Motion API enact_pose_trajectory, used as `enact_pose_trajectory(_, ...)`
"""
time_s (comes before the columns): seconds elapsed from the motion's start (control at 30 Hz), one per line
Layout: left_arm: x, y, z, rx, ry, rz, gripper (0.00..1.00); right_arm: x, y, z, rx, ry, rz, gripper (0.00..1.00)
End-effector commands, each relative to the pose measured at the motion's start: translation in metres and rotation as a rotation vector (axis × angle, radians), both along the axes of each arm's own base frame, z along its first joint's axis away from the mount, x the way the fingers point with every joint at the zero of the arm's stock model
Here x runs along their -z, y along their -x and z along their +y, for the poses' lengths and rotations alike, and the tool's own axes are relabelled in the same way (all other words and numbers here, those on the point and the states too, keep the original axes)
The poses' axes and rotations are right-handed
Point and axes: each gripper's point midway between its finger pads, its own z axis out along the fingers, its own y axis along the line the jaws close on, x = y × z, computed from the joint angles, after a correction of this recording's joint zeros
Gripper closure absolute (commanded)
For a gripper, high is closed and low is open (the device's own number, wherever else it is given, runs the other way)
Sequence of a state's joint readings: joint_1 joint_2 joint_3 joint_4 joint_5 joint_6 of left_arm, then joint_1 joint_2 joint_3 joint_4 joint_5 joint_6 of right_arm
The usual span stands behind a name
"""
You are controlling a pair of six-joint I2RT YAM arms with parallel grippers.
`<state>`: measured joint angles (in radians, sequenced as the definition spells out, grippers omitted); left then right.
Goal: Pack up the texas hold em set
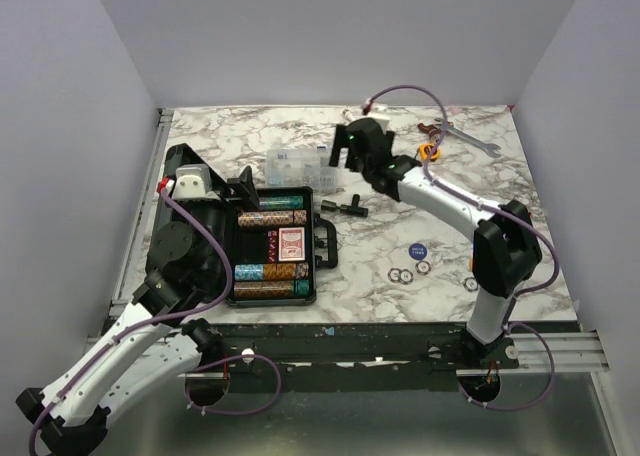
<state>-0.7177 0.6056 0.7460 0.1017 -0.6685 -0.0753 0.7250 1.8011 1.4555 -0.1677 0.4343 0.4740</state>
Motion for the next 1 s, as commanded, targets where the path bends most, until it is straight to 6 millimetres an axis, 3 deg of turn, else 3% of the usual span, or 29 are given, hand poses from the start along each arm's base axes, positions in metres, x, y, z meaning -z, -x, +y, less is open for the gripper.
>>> enact_pose_trajectory(0.0,-0.007,0.0,-0.013,0.063,0.001,0.007,0.02,0.047,-0.06,-0.132,0.342,0.047,0.122,0.0)
enact_pose_trajectory(0.03,-0.007,-0.001,-0.016,0.072,-0.001,0.01,0.02,0.051,-0.06,-0.112,0.295,0.041,0.142,0.0)
enact_pose_trajectory(0.13,-0.004,-0.002,-0.021,0.092,-0.01,0.024,0.01,0.076,-0.095,-0.138,0.343,-0.031,0.24,0.0)
enact_pose_trajectory(0.27,-0.001,-0.005,-0.026,0.103,-0.019,0.036,0.01,0.093,-0.13,-0.132,0.324,-0.055,0.243,0.0)
enact_pose_trajectory(0.43,0.002,-0.008,-0.029,0.106,-0.031,0.05,0.02,0.122,-0.161,-0.138,0.435,-0.02,0.25,0.0)
enact_pose_trajectory(0.7,0.005,-0.01,-0.032,0.114,-0.038,0.059,0.02,0.167,-0.165,-0.135,0.451,0.077,0.304,0.0)
enact_pose_trajectory(0.83,0.006,-0.01,-0.033,0.114,-0.042,0.065,0.02,0.177,-0.157,-0.143,0.494,0.183,0.301,0.01)
enact_pose_trajectory(0.97,0.007,-0.011,-0.034,0.112,-0.047,0.068,0.02,0.184,-0.147,-0.143,0.503,0.275,0.295,0.09)
